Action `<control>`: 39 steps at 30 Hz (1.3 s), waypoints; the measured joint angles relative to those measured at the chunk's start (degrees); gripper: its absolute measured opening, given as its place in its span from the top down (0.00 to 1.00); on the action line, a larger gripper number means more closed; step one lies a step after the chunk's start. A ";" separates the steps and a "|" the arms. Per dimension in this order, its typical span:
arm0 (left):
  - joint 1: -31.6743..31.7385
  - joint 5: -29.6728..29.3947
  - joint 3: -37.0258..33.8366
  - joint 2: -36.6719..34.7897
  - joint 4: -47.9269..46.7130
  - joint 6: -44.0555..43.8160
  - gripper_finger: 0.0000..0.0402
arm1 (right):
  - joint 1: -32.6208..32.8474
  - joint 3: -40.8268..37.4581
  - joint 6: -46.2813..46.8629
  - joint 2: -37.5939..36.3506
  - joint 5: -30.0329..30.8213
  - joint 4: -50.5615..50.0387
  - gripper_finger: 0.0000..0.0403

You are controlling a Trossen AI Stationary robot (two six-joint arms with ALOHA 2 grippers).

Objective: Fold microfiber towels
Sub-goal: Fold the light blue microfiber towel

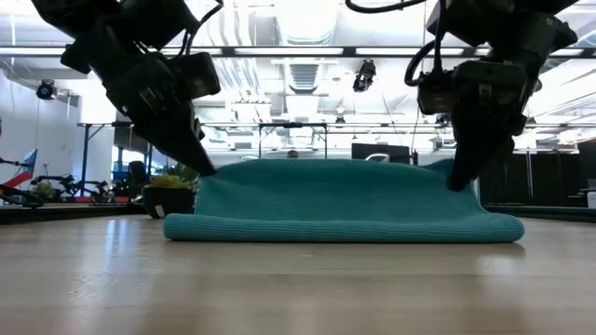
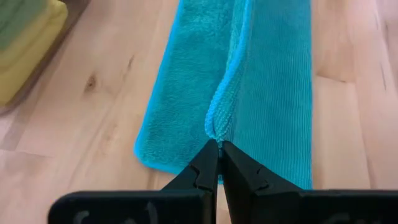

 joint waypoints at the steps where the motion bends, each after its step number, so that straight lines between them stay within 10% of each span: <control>1: 0.07 -0.52 0.00 0.00 0.04 0.00 1.00 | 0.00 -0.25 0.02 0.00 0.00 0.06 0.98; 25: 2.65 -2.15 -0.02 -0.33 -2.48 -2.63 0.63 | -0.72 -1.48 -4.82 -4.15 0.20 5.94 0.71; 33: 0.45 17.30 0.23 -0.35 -2.05 15.42 0.57 | 9.82 -1.58 -17.77 -4.10 0.19 8.65 0.70; 39: -4.89 13.73 1.32 -0.07 -1.91 26.80 0.57 | 12.92 -1.67 -22.94 -0.81 1.95 11.36 0.69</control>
